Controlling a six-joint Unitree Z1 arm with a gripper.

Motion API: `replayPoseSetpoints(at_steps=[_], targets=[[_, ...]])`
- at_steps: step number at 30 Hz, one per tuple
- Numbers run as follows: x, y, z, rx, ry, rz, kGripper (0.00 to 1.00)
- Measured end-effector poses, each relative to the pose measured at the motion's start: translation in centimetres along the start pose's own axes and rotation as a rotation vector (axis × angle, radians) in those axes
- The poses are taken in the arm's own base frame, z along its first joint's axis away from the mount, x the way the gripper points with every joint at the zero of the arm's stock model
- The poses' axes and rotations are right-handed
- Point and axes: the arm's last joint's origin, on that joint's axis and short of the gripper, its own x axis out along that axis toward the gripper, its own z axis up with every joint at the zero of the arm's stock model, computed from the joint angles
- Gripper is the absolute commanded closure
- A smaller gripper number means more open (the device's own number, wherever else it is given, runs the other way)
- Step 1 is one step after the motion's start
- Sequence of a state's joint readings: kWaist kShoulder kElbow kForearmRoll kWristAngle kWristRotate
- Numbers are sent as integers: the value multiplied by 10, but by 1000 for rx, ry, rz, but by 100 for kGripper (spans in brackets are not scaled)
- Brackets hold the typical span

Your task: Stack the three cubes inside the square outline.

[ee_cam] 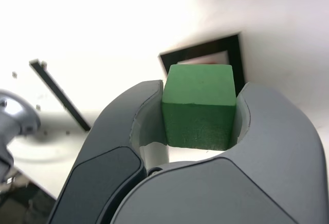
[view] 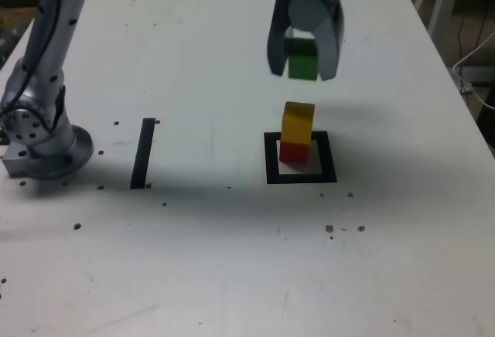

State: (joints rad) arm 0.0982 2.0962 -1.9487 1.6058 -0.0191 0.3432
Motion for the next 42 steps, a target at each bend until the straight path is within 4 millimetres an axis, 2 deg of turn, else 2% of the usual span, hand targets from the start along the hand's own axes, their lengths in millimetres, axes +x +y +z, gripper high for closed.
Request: replayPoseSetpoints(at_steps=[12,16,42], targets=[[5,-35,5,-27,21,-29,74],[6,-41,7,-33,21,-36,74],[18,-41,15,-38,40,-57,73]])
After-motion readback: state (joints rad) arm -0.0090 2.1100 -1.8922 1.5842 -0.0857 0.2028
